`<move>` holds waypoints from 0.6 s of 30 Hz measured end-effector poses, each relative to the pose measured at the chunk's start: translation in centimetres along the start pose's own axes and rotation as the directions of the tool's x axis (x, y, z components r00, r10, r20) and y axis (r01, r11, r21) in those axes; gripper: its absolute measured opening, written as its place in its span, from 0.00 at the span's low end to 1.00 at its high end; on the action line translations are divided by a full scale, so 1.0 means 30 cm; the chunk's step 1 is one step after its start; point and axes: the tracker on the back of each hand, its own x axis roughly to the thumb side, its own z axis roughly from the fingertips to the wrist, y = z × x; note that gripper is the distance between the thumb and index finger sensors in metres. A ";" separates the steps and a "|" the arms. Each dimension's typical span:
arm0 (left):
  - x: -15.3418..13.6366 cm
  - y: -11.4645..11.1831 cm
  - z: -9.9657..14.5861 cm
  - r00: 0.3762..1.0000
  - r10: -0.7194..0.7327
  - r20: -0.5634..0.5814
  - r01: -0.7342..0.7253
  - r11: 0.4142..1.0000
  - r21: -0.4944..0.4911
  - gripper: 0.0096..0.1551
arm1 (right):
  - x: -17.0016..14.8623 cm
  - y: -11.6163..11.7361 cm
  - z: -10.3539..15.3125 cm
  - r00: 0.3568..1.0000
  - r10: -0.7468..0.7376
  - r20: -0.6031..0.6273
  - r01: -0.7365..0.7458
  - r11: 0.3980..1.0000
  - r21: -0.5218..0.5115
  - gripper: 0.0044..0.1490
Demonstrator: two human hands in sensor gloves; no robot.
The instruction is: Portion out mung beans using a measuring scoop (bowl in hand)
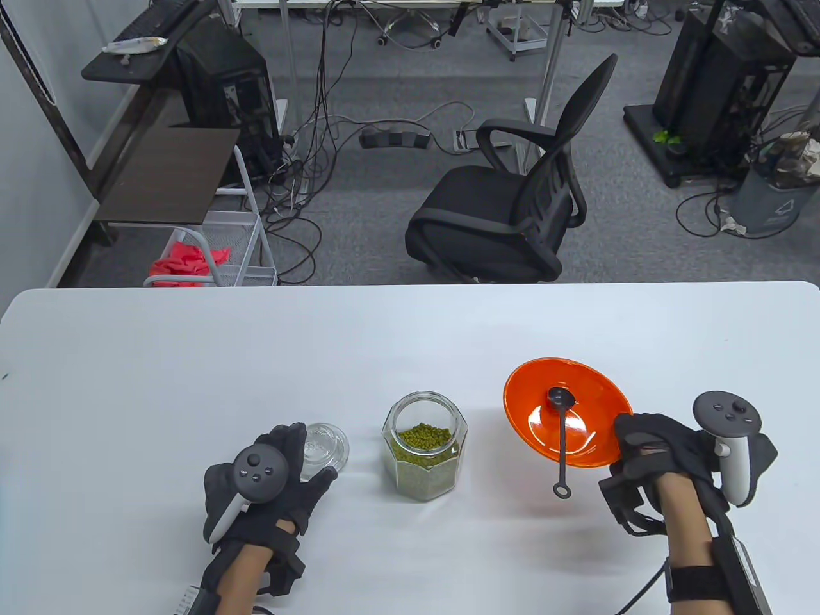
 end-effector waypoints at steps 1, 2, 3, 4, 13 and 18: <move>0.001 -0.001 0.000 1.000 -0.001 0.002 0.001 1.000 0.000 0.54 | 0.020 0.008 0.009 1.000 0.000 0.019 0.000 1.000 0.001 0.29; 0.004 -0.001 0.000 1.000 -0.002 0.005 0.002 1.000 0.000 0.54 | 0.050 0.021 0.023 0.999 0.006 0.049 -0.006 1.000 -0.001 0.29; 0.007 -0.001 0.001 1.000 -0.002 0.008 0.002 1.000 -0.001 0.54 | 0.067 0.029 0.031 0.998 0.011 0.065 -0.011 1.000 0.001 0.29; 0.012 0.000 0.001 1.000 -0.003 0.013 0.003 1.000 -0.001 0.54 | 0.086 0.039 0.039 0.997 0.016 0.079 -0.017 1.000 0.006 0.29; 0.115 0.077 -0.006 0.992 0.046 0.119 -0.045 0.999 -0.014 0.54 | 0.266 0.165 0.108 0.983 0.004 0.185 -0.023 0.995 0.097 0.29; 0.174 0.155 -0.025 0.967 0.165 0.195 -0.159 0.986 -0.047 0.53 | 0.360 0.236 0.153 0.963 0.025 0.267 -0.056 0.993 0.107 0.29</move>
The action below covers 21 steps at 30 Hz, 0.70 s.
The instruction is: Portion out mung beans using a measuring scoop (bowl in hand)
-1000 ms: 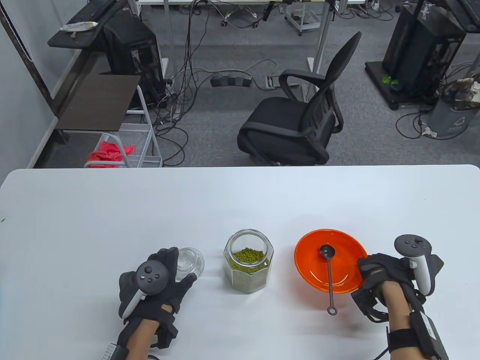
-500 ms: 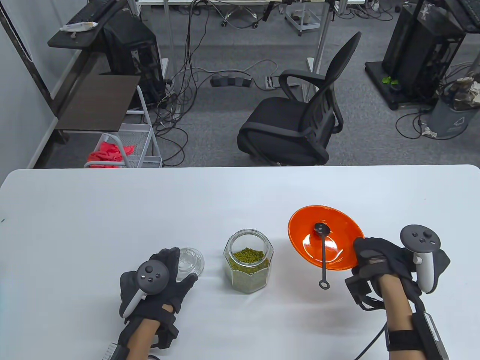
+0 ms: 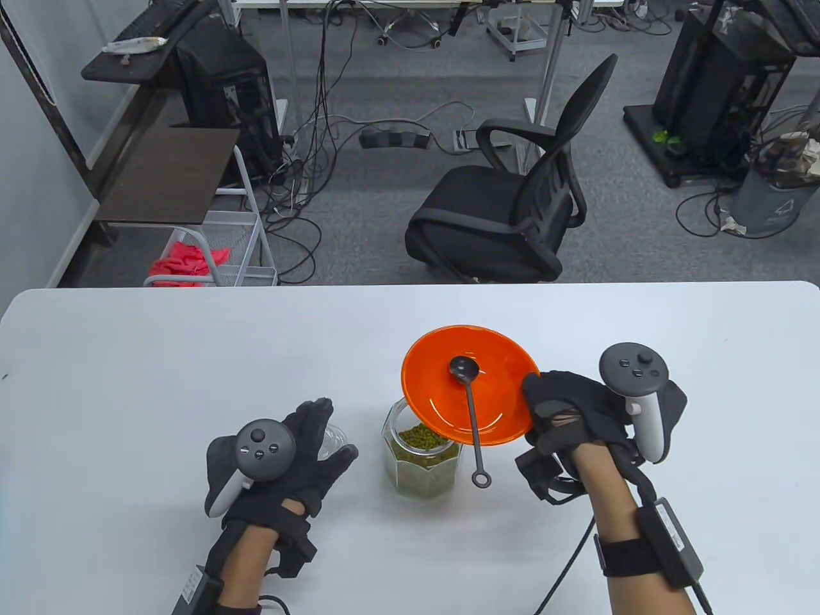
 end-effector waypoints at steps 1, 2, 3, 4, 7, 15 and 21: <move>0.006 0.013 -0.002 0.999 0.036 0.018 -0.036 0.999 0.005 0.53 | 0.017 0.016 0.004 1.000 0.002 0.012 -0.002 1.000 -0.001 0.29; 0.012 0.028 -0.001 0.997 0.073 0.036 -0.073 0.997 0.006 0.53 | 0.033 0.030 0.007 1.000 0.006 0.024 -0.006 1.000 0.004 0.29; 0.013 0.039 0.002 0.994 0.099 0.051 -0.100 0.995 0.010 0.53 | 0.045 0.042 0.010 0.999 0.008 0.032 -0.009 1.000 0.008 0.29; 0.014 0.052 0.004 0.990 0.129 0.061 -0.130 0.991 0.015 0.52 | 0.057 0.055 0.013 0.999 0.015 0.044 -0.015 1.000 0.008 0.29; 0.008 0.083 0.028 0.963 0.251 0.095 -0.254 0.967 0.019 0.51 | 0.102 0.100 0.024 0.994 0.060 0.089 -0.060 0.998 -0.007 0.29; 0.005 0.125 0.055 0.924 0.362 0.127 -0.371 0.926 0.065 0.56 | 0.164 0.220 0.032 0.986 0.091 0.139 -0.096 0.995 0.031 0.29; -0.020 0.121 0.052 0.904 0.416 0.098 -0.424 0.902 0.078 0.60 | 0.183 0.298 0.031 0.985 0.063 0.160 -0.079 0.992 0.096 0.29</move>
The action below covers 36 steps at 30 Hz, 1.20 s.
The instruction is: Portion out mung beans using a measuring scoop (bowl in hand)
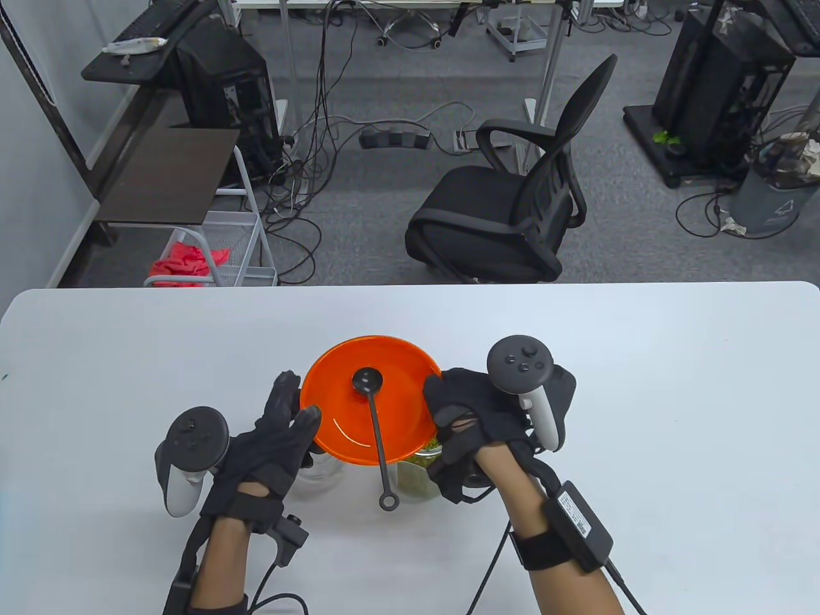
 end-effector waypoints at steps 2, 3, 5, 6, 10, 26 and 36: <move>-0.001 -0.002 0.000 1.000 0.017 -0.008 -0.017 1.000 -0.001 0.58 | 0.003 0.020 -0.005 1.000 -0.003 0.009 0.003 1.000 0.016 0.29; 0.000 -0.004 -0.002 1.000 0.011 -0.015 -0.011 1.000 -0.003 0.57 | 0.005 0.030 -0.008 1.000 0.000 0.019 -0.001 1.000 0.020 0.29; -0.002 0.000 0.001 0.999 -0.010 -0.047 0.012 1.000 0.026 0.55 | 0.008 0.050 -0.012 0.999 0.014 0.036 -0.014 1.000 0.014 0.29; -0.004 0.002 0.001 0.998 -0.012 -0.055 0.014 0.999 0.035 0.54 | 0.008 0.056 -0.014 0.999 0.014 0.039 -0.015 1.000 0.018 0.29; -0.015 0.012 0.008 0.994 0.047 -0.098 -0.041 0.997 0.062 0.49 | 0.011 0.074 -0.015 0.999 0.008 0.035 -0.009 1.000 0.030 0.30; -0.100 0.061 0.026 0.969 0.109 -0.222 -0.047 0.962 0.270 0.42 | 0.010 0.056 0.055 0.998 0.019 0.061 -0.022 0.998 0.051 0.41; -0.129 0.074 0.036 0.958 0.094 -0.270 0.006 0.937 0.348 0.42 | 0.033 0.223 0.091 0.997 -0.052 0.050 0.033 0.941 0.337 0.41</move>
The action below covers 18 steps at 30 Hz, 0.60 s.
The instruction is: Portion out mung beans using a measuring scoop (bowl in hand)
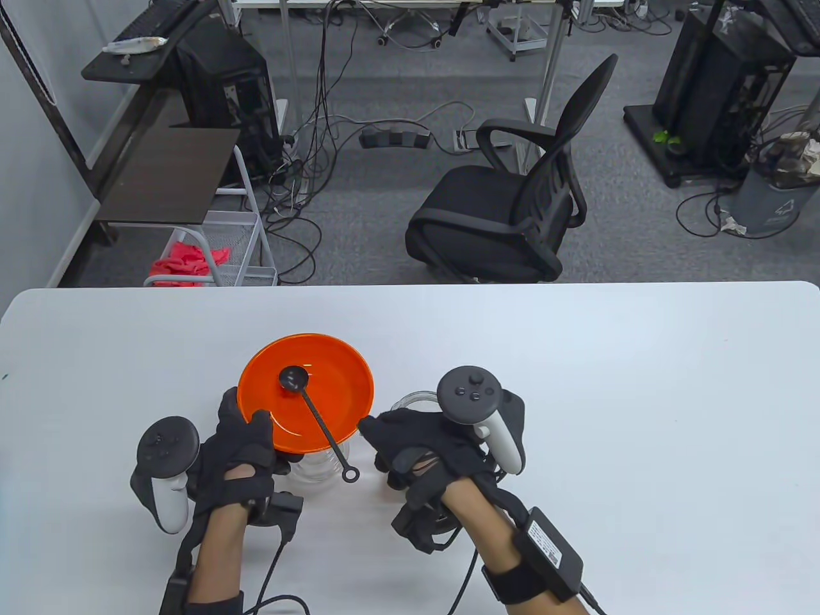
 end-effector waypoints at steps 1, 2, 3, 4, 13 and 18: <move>0.000 0.000 0.000 1.000 -0.002 0.000 0.002 1.000 0.001 0.42 | -0.005 0.021 -0.007 1.000 -0.008 -0.005 0.008 1.000 0.023 0.41; 0.001 0.000 0.001 1.000 -0.006 0.000 0.006 1.000 0.004 0.42 | -0.007 0.031 -0.010 1.000 -0.015 -0.009 0.015 0.999 0.032 0.41; 0.001 -0.001 0.001 1.000 -0.012 0.002 0.012 1.000 0.008 0.42 | -0.011 0.053 -0.019 1.000 -0.025 -0.014 0.025 0.999 0.048 0.41; -0.001 -0.001 0.000 1.000 -0.014 0.004 0.014 1.000 0.012 0.42 | -0.014 0.065 -0.024 1.000 -0.023 -0.014 0.024 0.998 0.061 0.41; -0.007 -0.017 -0.004 0.999 -0.041 0.001 0.041 0.999 0.010 0.42 | -0.028 0.127 -0.042 0.996 -0.088 -0.009 0.088 0.995 0.038 0.29; -0.010 -0.012 -0.003 0.999 -0.033 0.001 0.033 0.999 0.016 0.42 | -0.033 0.091 -0.009 0.992 -0.124 0.014 0.124 0.992 0.000 0.27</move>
